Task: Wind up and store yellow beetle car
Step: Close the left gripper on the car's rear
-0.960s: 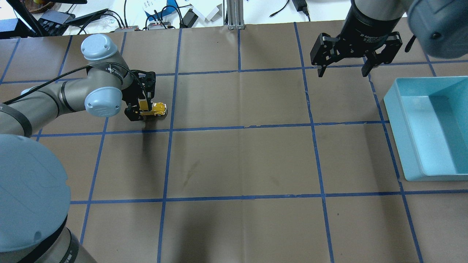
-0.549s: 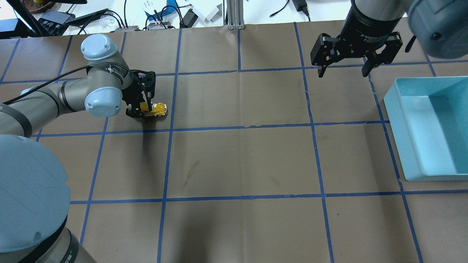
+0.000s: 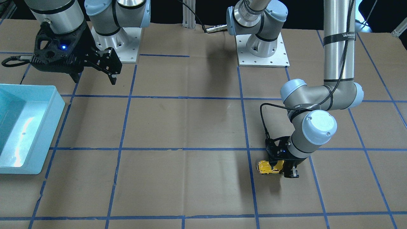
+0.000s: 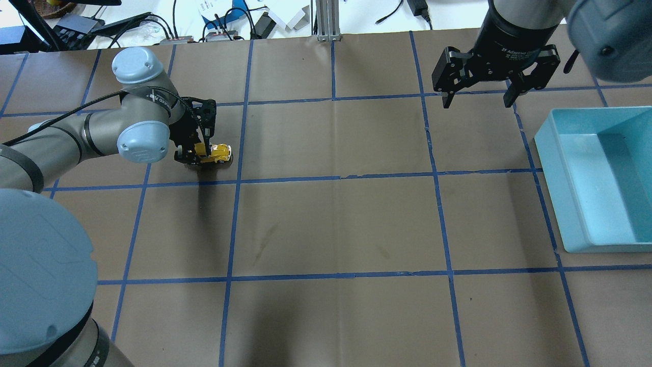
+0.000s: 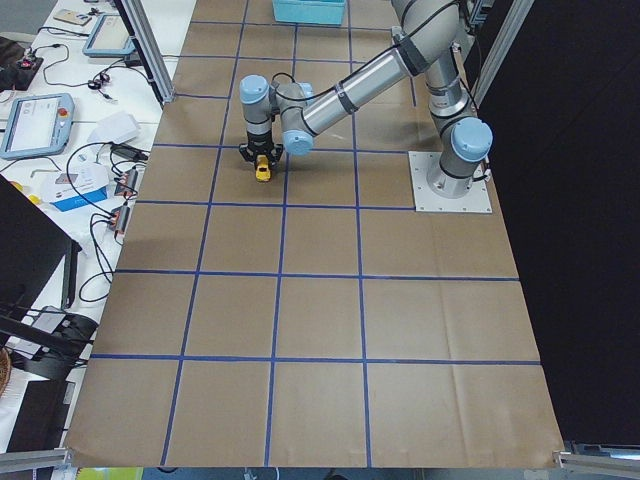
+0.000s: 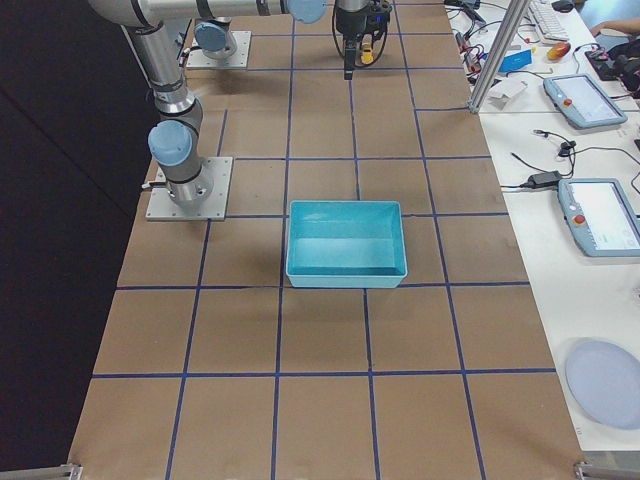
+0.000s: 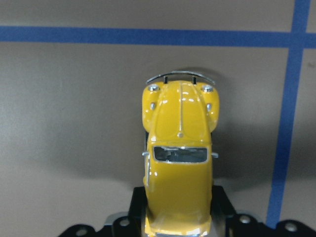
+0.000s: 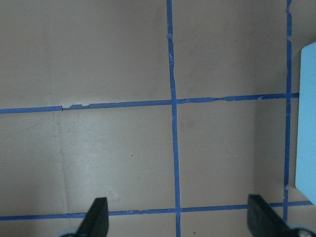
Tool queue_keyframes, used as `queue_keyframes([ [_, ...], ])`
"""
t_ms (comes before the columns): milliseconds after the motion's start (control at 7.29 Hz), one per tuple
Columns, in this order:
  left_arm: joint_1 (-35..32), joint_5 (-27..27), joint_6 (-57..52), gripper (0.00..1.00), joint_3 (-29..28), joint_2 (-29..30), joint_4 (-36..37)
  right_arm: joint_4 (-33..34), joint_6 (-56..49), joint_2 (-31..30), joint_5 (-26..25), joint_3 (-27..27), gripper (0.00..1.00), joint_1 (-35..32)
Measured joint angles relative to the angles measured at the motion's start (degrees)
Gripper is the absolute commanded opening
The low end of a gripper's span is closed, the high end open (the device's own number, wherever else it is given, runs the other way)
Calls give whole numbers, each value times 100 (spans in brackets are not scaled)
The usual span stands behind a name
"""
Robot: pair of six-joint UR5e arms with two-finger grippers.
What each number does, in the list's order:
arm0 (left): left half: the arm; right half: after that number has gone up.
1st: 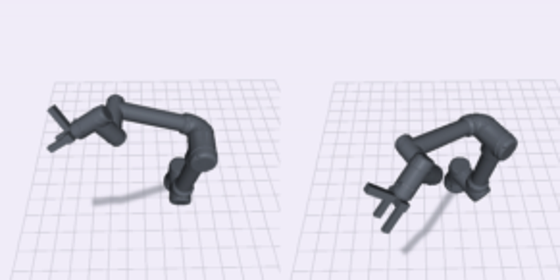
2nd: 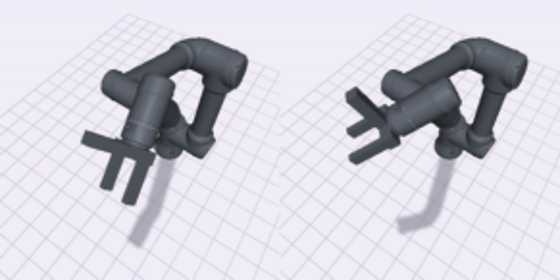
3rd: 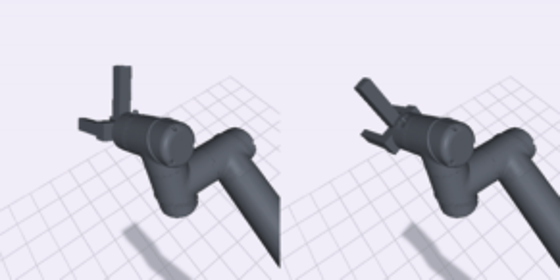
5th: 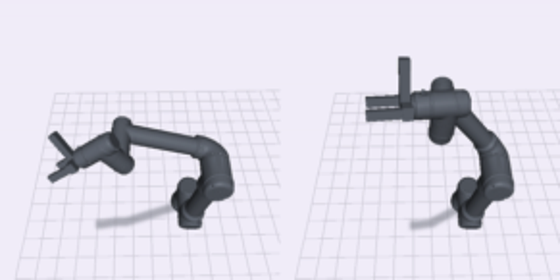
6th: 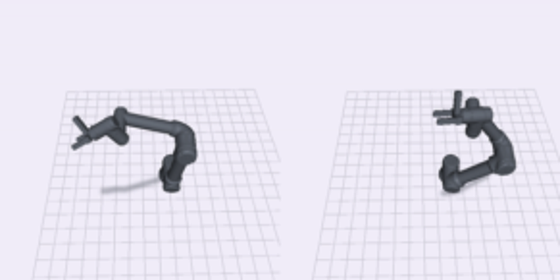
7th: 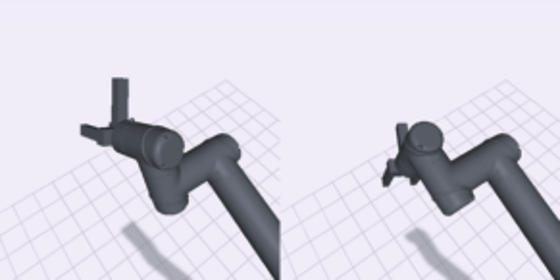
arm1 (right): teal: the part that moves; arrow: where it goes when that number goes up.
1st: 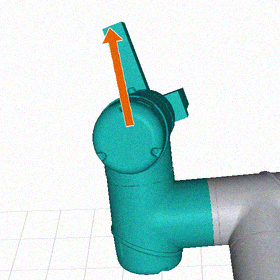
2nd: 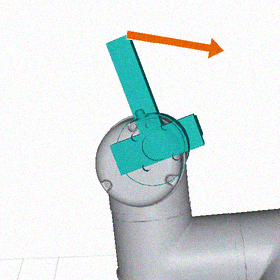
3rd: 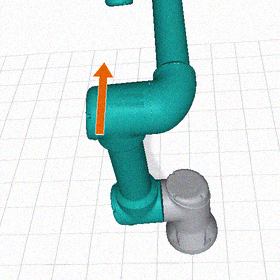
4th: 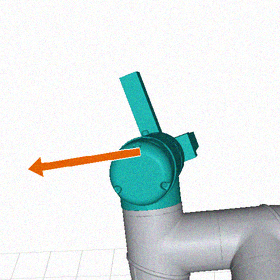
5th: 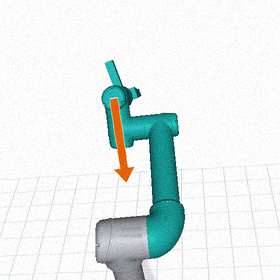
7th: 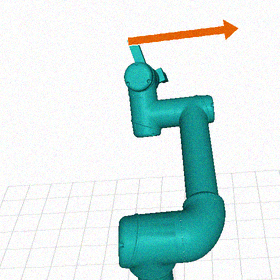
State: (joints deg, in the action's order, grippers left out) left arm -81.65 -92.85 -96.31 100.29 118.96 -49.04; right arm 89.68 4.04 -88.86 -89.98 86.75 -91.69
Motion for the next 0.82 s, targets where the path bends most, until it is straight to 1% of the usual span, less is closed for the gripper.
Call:
queue_keyframes([
  [549, 36, -12, -89, 18, -2, 6, -14, -3, 0, 0, 6, -3, 100, -2],
  [823, 193, -4, -257, 18, 7, 19, -14, -2, 0, 0, 7, -3, 100, -2],
])
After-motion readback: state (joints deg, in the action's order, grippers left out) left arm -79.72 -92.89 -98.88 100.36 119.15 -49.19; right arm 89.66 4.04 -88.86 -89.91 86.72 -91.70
